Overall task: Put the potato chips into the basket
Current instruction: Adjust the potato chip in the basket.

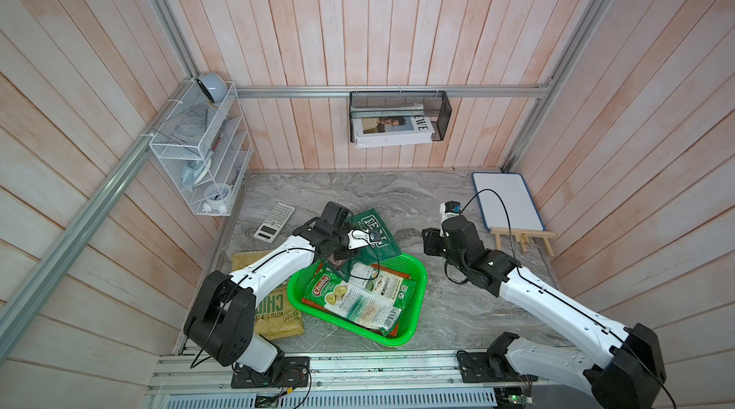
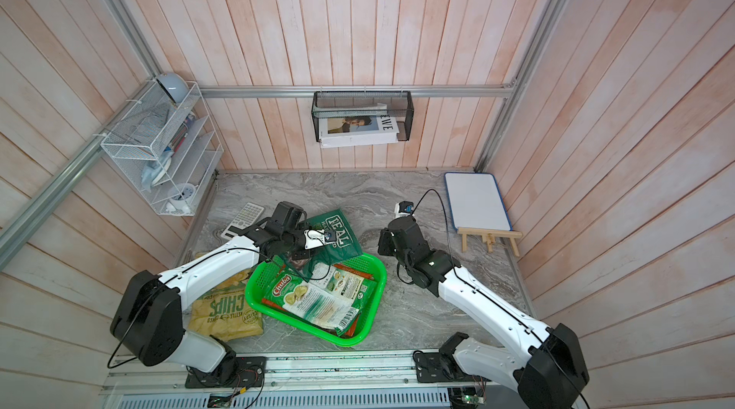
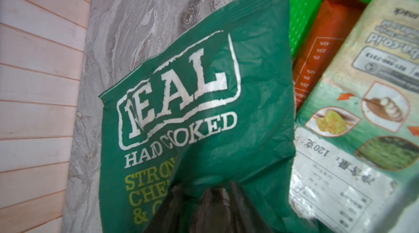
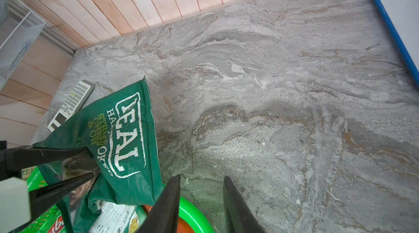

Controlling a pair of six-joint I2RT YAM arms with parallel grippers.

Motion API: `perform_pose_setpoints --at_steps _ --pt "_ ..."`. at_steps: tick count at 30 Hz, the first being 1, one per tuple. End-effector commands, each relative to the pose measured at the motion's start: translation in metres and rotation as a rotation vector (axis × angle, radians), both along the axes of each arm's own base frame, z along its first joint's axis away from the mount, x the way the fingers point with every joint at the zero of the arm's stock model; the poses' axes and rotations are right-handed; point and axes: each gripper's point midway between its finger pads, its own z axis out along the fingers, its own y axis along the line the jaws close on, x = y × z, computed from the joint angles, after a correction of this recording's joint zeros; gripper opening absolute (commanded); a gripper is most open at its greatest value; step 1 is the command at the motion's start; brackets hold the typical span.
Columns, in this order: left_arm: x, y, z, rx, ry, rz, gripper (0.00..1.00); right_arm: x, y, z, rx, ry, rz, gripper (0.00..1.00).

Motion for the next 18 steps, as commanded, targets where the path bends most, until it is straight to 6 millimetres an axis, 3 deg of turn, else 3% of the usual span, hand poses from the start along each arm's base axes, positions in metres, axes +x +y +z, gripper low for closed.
perform_pose_setpoints --at_steps 1,12,18 --pt "0.002 -0.003 0.013 -0.045 -0.031 -0.017 0.45 0.006 0.009 0.014 0.049 -0.027 0.008 0.35" --pt "0.005 0.007 0.020 -0.099 -0.008 0.005 0.44 0.004 0.010 0.006 0.059 -0.013 0.010 0.35" --pt "0.007 0.001 0.001 -0.095 0.055 0.000 0.43 0.003 0.009 0.005 0.055 -0.020 0.012 0.35"
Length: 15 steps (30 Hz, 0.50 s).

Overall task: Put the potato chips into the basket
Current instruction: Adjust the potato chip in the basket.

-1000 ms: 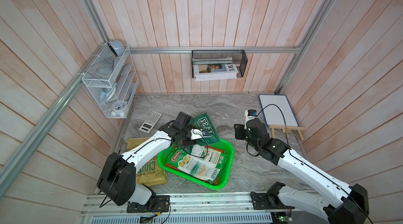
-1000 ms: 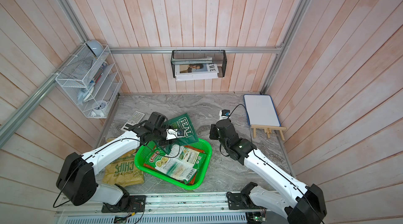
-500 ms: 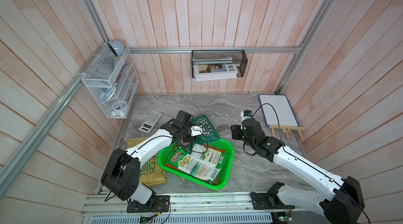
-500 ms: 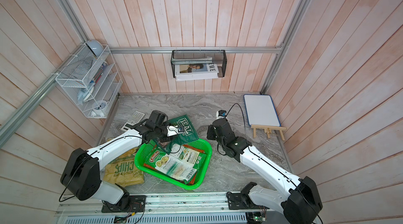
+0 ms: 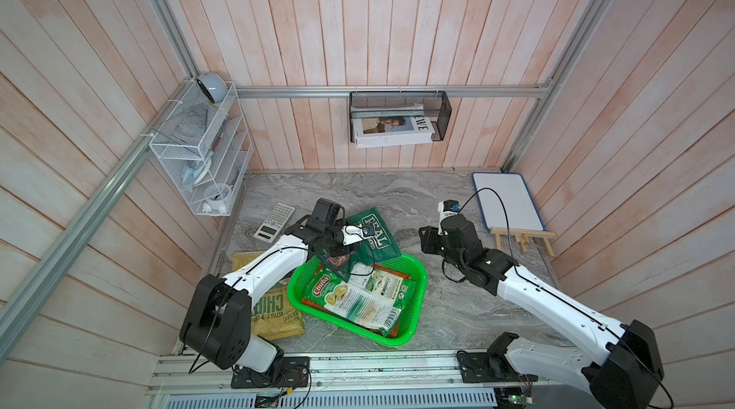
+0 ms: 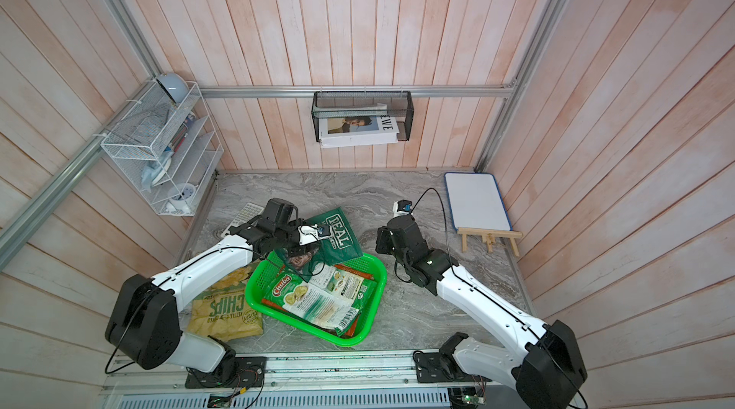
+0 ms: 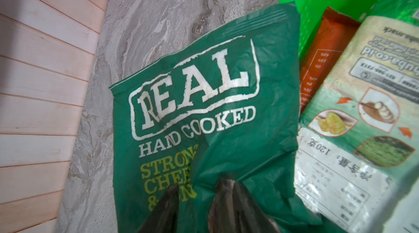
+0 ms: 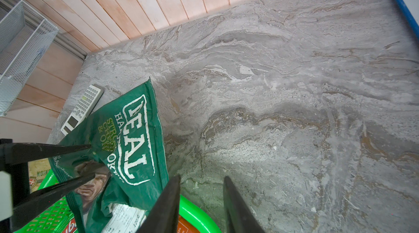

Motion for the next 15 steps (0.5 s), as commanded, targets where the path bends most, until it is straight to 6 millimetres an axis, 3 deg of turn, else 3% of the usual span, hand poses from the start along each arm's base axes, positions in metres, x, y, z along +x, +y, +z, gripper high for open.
perform_pose_setpoints --at_steps 1,4,7,10,15 --pt "0.004 -0.006 -0.008 -0.014 0.031 -0.002 0.40 -0.001 0.001 0.002 0.012 -0.013 0.006 0.35" --pt "0.008 -0.006 -0.007 -0.006 0.026 0.003 0.14 -0.001 0.002 0.002 0.015 -0.013 0.012 0.34" --pt "0.013 -0.003 -0.004 0.005 -0.010 0.012 0.02 -0.002 0.002 0.003 0.016 -0.017 0.017 0.33" --pt "0.007 -0.002 0.005 0.013 -0.060 -0.030 0.00 -0.001 0.002 0.005 0.015 -0.027 0.019 0.32" --pt "-0.016 0.004 0.042 0.002 -0.225 -0.149 0.00 0.000 0.002 0.011 0.014 -0.049 0.020 0.32"
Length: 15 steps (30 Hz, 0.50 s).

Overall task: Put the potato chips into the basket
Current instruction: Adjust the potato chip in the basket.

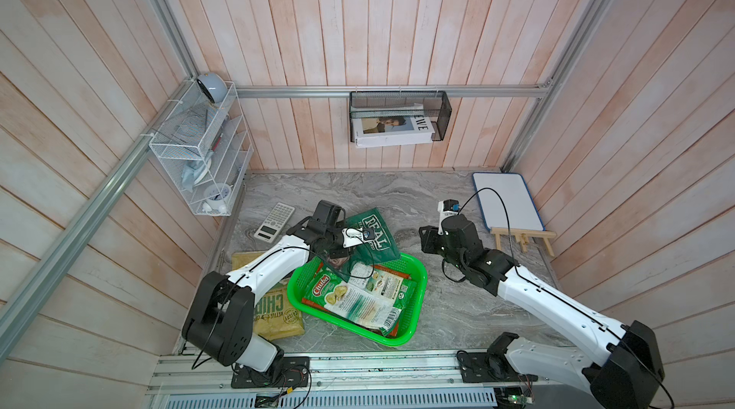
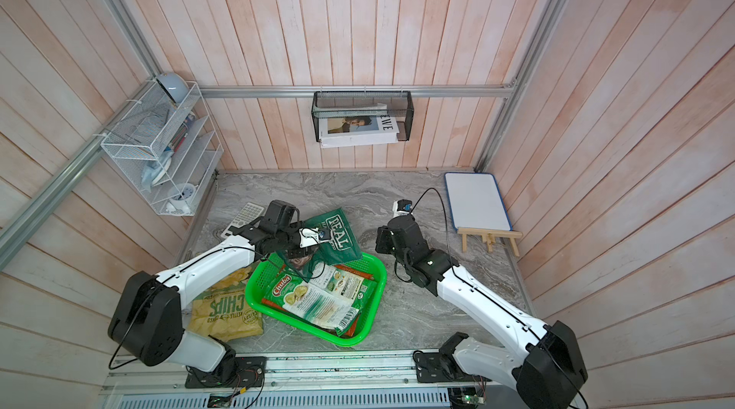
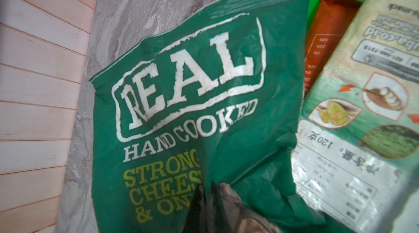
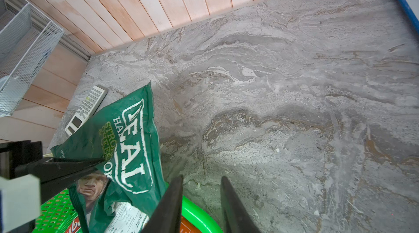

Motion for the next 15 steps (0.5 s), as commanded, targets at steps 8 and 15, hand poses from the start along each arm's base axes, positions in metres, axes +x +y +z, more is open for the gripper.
perform_pose_setpoints --at_steps 8,15 --pt "-0.082 0.018 0.090 0.025 -0.167 -0.307 0.00 0.000 -0.004 0.011 0.031 -0.068 -0.008 0.31" --pt "-0.145 0.017 0.083 0.141 -0.160 -0.513 0.00 -0.004 -0.008 0.006 0.024 -0.068 -0.005 0.31"
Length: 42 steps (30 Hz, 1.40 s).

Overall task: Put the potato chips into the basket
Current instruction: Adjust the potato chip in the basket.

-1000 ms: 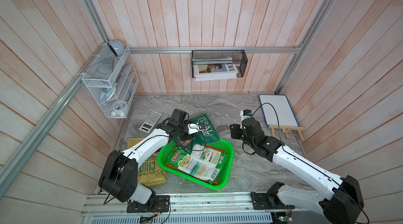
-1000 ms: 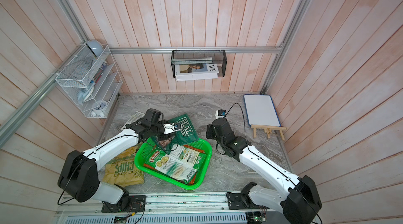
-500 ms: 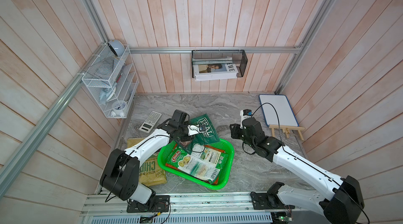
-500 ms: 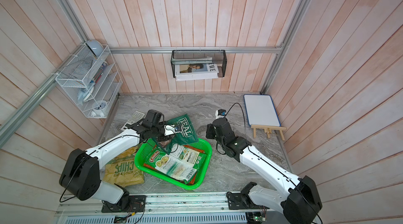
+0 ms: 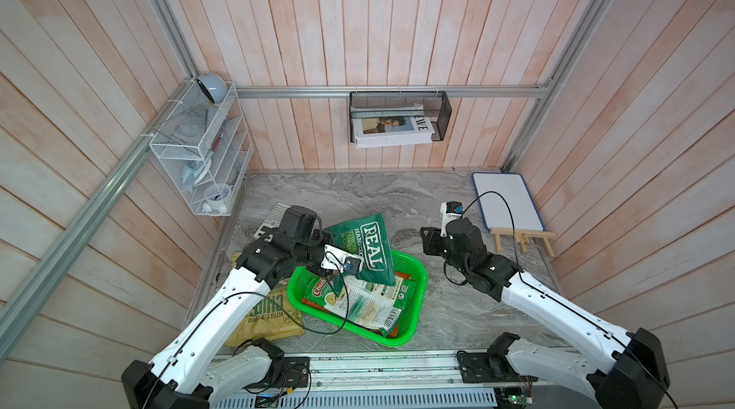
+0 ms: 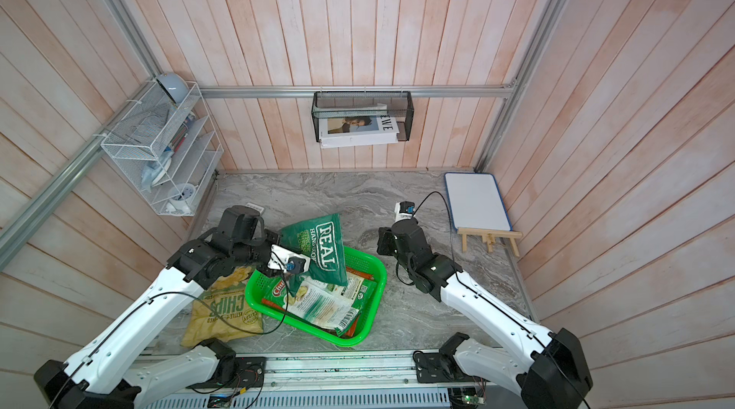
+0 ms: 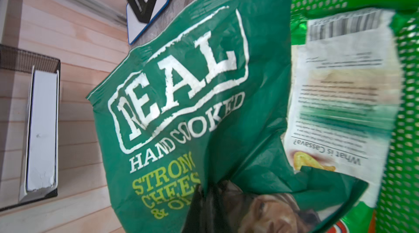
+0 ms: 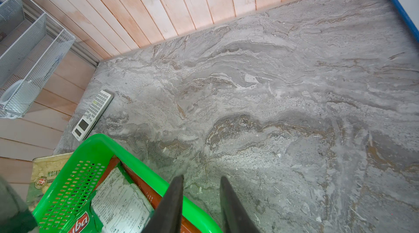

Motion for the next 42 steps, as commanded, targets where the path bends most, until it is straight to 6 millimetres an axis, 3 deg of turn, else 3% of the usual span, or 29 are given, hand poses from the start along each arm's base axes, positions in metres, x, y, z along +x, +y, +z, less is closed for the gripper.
perform_pose_setpoints --at_steps 1,5,7,8,10,11,15,22,26,29,34,36,37,38,39,42 --pt "-0.036 -0.002 -0.021 0.101 0.053 -0.137 0.00 -0.001 -0.004 0.001 0.001 -0.019 -0.008 0.31" --pt "-0.047 -0.014 -0.057 0.144 0.143 -0.208 0.00 -0.001 0.000 0.001 0.009 -0.014 0.011 0.31" --pt "-0.040 -0.017 -0.076 0.163 0.154 -0.191 0.20 -0.002 0.001 0.001 0.005 -0.010 0.017 0.31" --pt "-0.035 -0.019 -0.082 0.159 0.155 -0.169 0.34 -0.002 0.000 0.001 0.002 -0.006 0.018 0.31" --pt "-0.022 -0.026 -0.084 0.123 0.137 -0.109 0.56 -0.005 -0.001 0.000 -0.006 0.001 0.020 0.31" --pt "-0.015 -0.029 -0.082 0.093 0.116 -0.080 0.73 -0.006 -0.002 -0.001 -0.009 0.003 0.020 0.31" --pt "-0.006 -0.026 -0.075 0.054 0.118 0.034 0.77 -0.015 0.011 -0.008 -0.016 0.038 0.115 0.31" --pt "-0.052 0.033 -0.105 0.311 0.309 0.110 0.74 -0.070 0.086 -0.048 -0.265 0.149 0.568 0.34" --pt "-0.056 0.049 -0.123 0.362 0.353 0.171 0.72 -0.104 0.135 -0.071 -0.370 0.182 0.832 0.35" --pt "-0.055 0.061 -0.143 0.435 0.408 0.205 0.69 -0.119 0.156 -0.090 -0.417 0.227 0.942 0.35" --pt "-0.037 0.072 -0.167 0.492 0.400 0.259 0.57 -0.127 0.160 -0.112 -0.504 0.291 0.995 0.34" --pt "-0.027 0.070 -0.168 0.449 0.405 0.282 0.46 -0.128 0.153 -0.121 -0.542 0.330 0.992 0.28" --pt "-0.026 0.071 -0.171 0.454 0.403 0.276 0.36 -0.130 0.150 -0.123 -0.556 0.348 0.994 0.24" --pt "-0.024 0.075 -0.175 0.479 0.382 0.262 0.04 -0.133 0.147 -0.127 -0.573 0.374 1.001 0.18" --pt "-0.020 0.077 -0.179 0.497 0.352 0.256 0.00 -0.135 0.143 -0.131 -0.586 0.396 1.005 0.12" --pt "-0.008 0.078 -0.182 0.486 0.308 0.273 0.00 -0.137 0.137 -0.134 -0.601 0.421 0.993 0.00"
